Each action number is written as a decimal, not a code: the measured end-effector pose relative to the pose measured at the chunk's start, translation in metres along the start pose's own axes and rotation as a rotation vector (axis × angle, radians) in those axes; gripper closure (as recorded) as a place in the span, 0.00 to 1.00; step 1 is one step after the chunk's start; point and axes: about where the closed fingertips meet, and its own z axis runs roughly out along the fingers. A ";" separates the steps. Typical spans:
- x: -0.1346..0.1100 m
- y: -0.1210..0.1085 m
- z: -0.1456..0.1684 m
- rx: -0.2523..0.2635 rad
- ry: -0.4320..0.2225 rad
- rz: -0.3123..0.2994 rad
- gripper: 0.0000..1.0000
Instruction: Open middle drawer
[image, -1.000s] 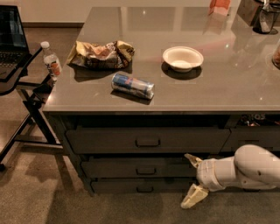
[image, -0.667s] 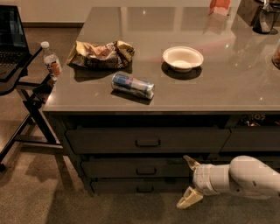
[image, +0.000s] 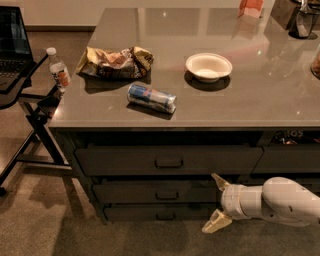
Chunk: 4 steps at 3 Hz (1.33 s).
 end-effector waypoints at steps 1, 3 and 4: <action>0.005 -0.003 0.016 -0.012 -0.005 0.005 0.00; 0.032 -0.013 0.056 -0.003 0.015 0.034 0.00; 0.045 -0.018 0.068 0.033 0.024 0.034 0.00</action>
Offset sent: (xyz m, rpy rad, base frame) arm 0.0390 0.0076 -0.0652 0.0089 0.0273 -0.0251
